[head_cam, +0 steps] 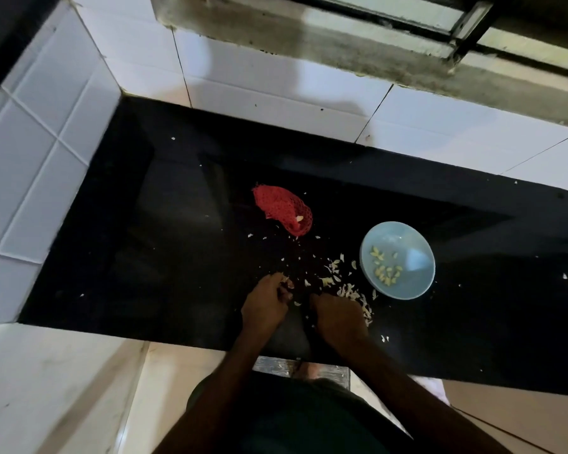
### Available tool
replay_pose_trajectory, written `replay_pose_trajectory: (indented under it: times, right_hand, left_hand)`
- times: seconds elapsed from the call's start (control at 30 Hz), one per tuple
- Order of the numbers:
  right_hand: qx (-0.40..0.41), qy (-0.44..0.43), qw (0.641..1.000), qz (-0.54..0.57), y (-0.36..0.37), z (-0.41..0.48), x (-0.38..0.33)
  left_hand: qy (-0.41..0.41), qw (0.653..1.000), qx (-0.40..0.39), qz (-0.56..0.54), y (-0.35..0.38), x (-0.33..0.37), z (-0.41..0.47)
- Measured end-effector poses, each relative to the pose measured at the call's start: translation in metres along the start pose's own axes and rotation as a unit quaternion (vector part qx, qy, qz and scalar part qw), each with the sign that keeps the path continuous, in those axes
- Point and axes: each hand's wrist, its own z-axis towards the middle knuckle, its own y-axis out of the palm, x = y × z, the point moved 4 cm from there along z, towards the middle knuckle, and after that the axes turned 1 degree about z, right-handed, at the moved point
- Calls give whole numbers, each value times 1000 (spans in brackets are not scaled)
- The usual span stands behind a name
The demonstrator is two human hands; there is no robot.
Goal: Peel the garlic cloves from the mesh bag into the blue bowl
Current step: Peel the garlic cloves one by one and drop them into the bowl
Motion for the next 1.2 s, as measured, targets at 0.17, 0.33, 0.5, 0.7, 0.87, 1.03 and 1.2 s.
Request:
replay_pose_trajectory:
  times: [0.17,0.33,0.5,0.7,0.87,1.03,1.2]
  right_hand:
    - [-24,-7,996,-87,-7,11,-10]
    - [-29,-52,986,-155,-3,7,-17]
    - [-11,-53,994,-96,-17,14,-18]
    - [-1,87,929,360,2,6,25]
    - [29,119,711,692,2,-21,40]
    - [48,103,579,807,-21,-38,39]
    - [105,43,564,818,-44,-45,50]
  left_hand:
    - [0,1000,5,23,-1,2,0]
    - [-13,1000,6,21,-6,7,1]
    - [-21,999,4,-29,-11,12,-2]
    - [49,981,15,-189,-16,20,-21]
    - [67,943,-46,-324,-12,62,-47]
    - [84,904,-36,-418,-8,104,-58]
    - [94,903,-29,-418,-14,130,-60]
